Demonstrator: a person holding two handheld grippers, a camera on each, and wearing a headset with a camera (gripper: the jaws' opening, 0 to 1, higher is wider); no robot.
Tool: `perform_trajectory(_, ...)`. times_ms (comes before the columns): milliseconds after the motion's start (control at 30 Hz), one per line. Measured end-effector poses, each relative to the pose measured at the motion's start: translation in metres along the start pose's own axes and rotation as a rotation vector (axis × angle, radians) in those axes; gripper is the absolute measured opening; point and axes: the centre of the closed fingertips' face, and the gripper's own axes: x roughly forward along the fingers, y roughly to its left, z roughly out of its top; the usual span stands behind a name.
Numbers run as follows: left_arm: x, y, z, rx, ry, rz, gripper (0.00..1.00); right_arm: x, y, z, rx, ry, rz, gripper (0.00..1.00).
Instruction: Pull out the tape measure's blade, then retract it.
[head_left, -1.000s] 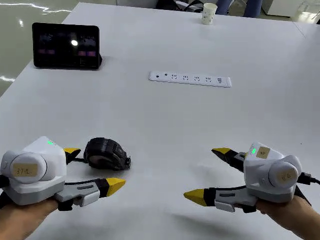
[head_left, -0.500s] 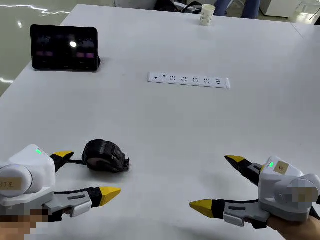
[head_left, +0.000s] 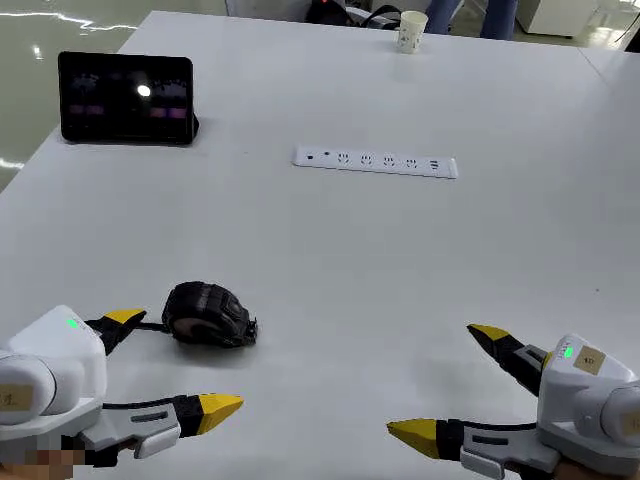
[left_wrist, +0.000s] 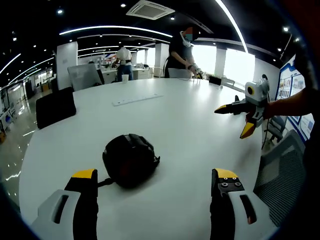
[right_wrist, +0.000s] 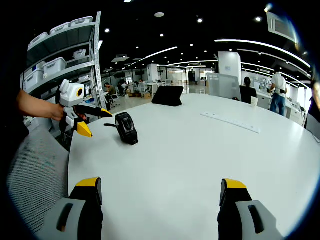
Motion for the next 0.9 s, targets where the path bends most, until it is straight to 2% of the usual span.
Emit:
perform_trajectory(67, -0.001, 0.001, -0.002, 0.004, 0.006, 0.006, 0.96, -0.002, 0.000, 0.000, -0.001, -0.002, -0.006, 0.99)
perform_trajectory(300, -0.005, -0.007, -0.006, 0.016, 0.010, -0.026, 0.96, -0.008, 0.000, -0.001, -0.004, -0.008, -0.027, 0.99)
perform_trajectory(400, -0.005, -0.011, -0.004, 0.016, -0.003, -0.040, 0.97, -0.009, 0.001, 0.000, -0.001, -0.013, -0.026, 0.99)
perform_trajectory(700, -0.009, -0.005, -0.003, 0.010, -0.011, -0.033, 0.99, -0.010, 0.002, -0.002, 0.006, -0.016, -0.029, 0.99)
perform_trajectory(900, -0.010, -0.003, -0.005, 0.015, -0.001, -0.029, 0.99, -0.010, 0.001, -0.005, 0.013, -0.013, -0.031, 0.99)
